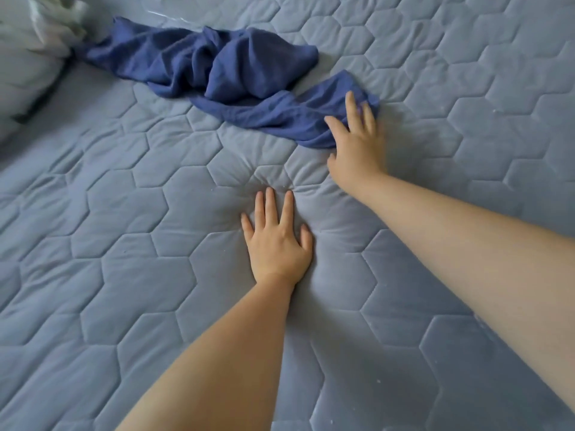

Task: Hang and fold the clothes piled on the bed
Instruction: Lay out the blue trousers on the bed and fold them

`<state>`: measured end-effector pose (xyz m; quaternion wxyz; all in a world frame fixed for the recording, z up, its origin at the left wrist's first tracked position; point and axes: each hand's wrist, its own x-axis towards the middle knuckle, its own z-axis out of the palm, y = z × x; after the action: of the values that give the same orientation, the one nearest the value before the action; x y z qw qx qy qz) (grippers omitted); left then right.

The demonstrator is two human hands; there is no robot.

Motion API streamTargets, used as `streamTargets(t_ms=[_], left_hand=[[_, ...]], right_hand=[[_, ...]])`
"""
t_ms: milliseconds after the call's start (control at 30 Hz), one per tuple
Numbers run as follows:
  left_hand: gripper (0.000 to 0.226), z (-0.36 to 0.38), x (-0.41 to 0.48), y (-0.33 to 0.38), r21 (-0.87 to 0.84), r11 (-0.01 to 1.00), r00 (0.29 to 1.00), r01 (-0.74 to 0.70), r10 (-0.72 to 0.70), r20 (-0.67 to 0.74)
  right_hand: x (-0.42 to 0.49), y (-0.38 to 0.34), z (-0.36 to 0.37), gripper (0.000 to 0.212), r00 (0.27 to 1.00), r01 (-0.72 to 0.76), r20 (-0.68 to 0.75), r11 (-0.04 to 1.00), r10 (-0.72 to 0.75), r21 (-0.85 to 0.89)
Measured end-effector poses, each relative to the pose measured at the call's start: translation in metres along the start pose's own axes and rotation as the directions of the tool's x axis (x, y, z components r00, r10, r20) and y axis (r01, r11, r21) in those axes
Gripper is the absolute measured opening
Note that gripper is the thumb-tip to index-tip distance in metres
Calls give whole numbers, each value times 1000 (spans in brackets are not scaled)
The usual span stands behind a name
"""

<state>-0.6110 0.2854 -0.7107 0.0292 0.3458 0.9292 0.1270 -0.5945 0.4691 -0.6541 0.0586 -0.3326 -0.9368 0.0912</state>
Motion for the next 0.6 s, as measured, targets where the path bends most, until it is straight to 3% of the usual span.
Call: streamTargets(t_ms=[67, 133, 267, 333, 367, 433, 467, 500, 533, 600], left_hand=[[69, 0, 0, -1, -3, 1000, 1000, 1, -1, -8], [68, 0, 0, -1, -3, 1000, 1000, -3, 3, -16], [66, 0, 0, 0, 1, 1000, 999, -11, 11, -48], [66, 1, 0, -1, 6, 1000, 998, -10, 11, -58], [66, 1, 0, -1, 7, 1000, 998, -11, 12, -60], [66, 1, 0, -1, 12, 1000, 998, -13, 13, -57], [67, 1, 1, -1, 13, 1000, 998, -12, 12, -54], [67, 1, 1, 0, 15, 1000, 999, -10, 10, -53], [67, 1, 1, 0, 16, 1000, 998, -9, 10, -55], [67, 1, 0, 0, 21, 1000, 998, -12, 13, -61]], right_hand=[[9, 0, 5, 25, 1000, 5, 16, 1000, -5, -30], [6, -2, 4, 15, 1000, -23, 3, 999, 23, 42], [-10, -4, -8, 18, 983, -185, 46, 965, 179, 184], [-19, 14, -14, 19, 941, -332, 24, 909, 337, 252], [-27, 28, -18, 20, 876, -450, -13, 828, 482, 335], [-45, 62, -22, 25, 634, -634, -63, 565, 771, 529], [-54, 75, -21, 27, 513, -659, -80, 452, 854, 600], [-61, 81, -19, 30, 445, -647, -108, 402, 889, 647], [-65, 79, -17, 34, 452, -596, -167, 436, 876, 675], [-64, 67, -10, 48, 624, -436, -335, 670, 706, 601]])
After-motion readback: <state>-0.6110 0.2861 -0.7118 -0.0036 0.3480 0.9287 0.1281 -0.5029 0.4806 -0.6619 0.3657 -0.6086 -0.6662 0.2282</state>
